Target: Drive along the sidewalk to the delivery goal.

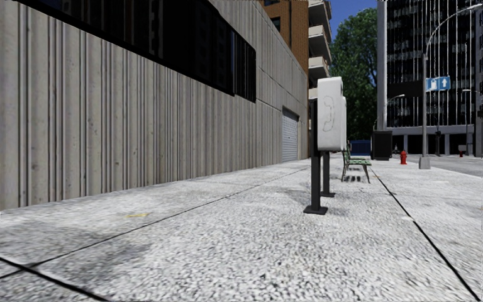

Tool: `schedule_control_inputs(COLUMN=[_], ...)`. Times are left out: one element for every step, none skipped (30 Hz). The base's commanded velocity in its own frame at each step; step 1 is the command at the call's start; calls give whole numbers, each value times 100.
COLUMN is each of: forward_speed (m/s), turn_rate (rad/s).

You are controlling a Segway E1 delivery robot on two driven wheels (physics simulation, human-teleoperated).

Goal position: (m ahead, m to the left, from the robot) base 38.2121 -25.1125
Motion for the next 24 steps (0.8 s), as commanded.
schedule_control_inputs(forward_speed=[154, 154, 154, 154, 154, 155, 155, 155, 156, 157, 157, 157, 157, 157, 157, 157, 157, 157, 165, 172, 182, 190, 190, 195], turn_rate=[41, 41, 36, 0, 0, 0, 0, 0, 0, 0, 0, 0, 0, 0, 0, 0, 0, 0, 0, 0, 0, 0, 0, 0])
